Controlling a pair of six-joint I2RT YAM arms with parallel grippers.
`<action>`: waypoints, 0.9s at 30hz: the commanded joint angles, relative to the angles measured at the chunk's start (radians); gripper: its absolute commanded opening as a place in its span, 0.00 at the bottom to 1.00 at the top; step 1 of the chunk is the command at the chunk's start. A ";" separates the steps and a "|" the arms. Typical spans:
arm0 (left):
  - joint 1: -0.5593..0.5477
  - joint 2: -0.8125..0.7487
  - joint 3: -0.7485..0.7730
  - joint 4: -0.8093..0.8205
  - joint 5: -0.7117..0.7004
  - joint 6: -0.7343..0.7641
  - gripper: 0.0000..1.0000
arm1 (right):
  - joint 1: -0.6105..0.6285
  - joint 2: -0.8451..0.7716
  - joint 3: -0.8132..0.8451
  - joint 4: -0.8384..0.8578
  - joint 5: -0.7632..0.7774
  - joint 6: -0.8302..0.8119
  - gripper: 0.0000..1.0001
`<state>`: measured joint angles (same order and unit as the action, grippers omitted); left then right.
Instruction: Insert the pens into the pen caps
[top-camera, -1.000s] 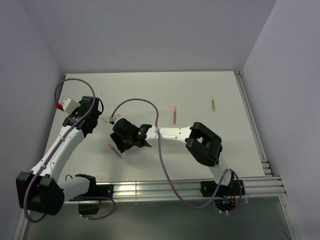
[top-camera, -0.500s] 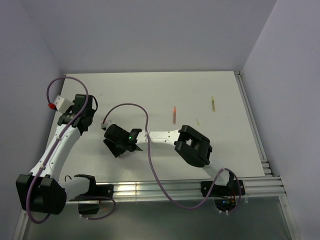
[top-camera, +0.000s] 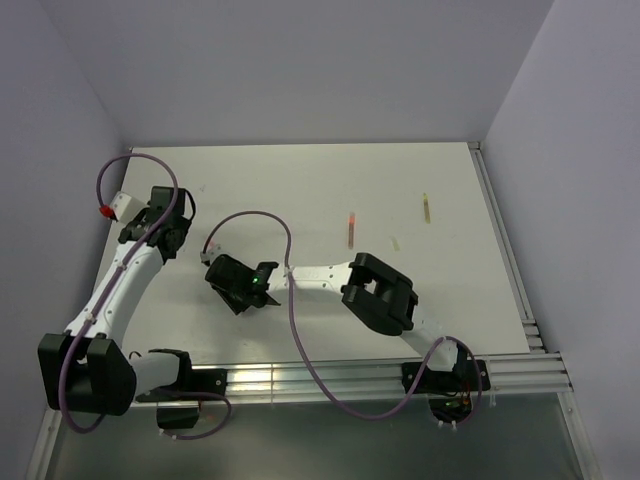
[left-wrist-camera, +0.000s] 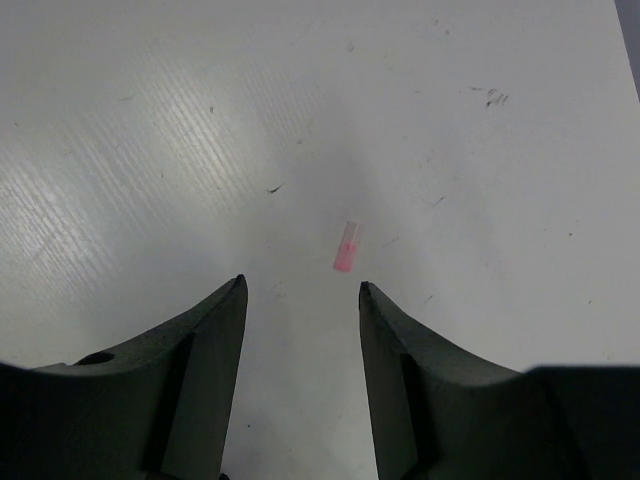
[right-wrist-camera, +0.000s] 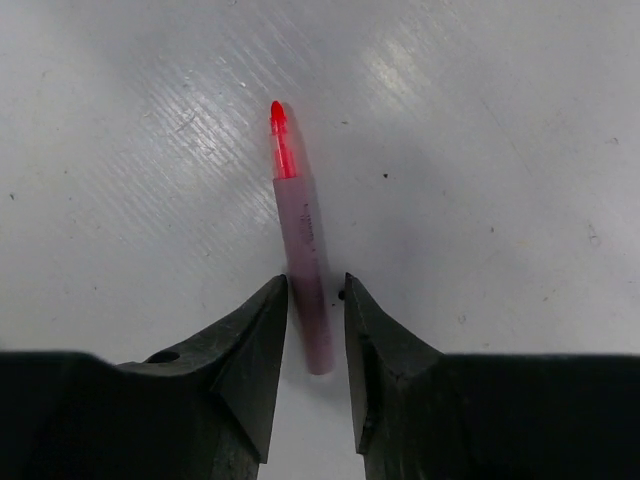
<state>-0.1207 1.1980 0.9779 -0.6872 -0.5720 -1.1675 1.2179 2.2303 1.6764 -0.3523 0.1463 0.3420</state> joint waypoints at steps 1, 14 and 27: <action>0.007 0.029 0.013 0.043 0.014 0.002 0.53 | 0.014 0.038 0.023 -0.027 0.036 -0.011 0.35; 0.007 0.297 0.056 0.098 0.084 -0.023 0.53 | 0.014 -0.070 -0.176 0.065 0.064 0.014 0.00; 0.004 0.560 0.231 0.149 0.078 0.101 0.55 | -0.043 -0.389 -0.440 0.153 0.062 0.057 0.00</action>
<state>-0.1169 1.7142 1.1503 -0.5583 -0.4934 -1.1191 1.1896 1.9388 1.2564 -0.2283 0.1947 0.3809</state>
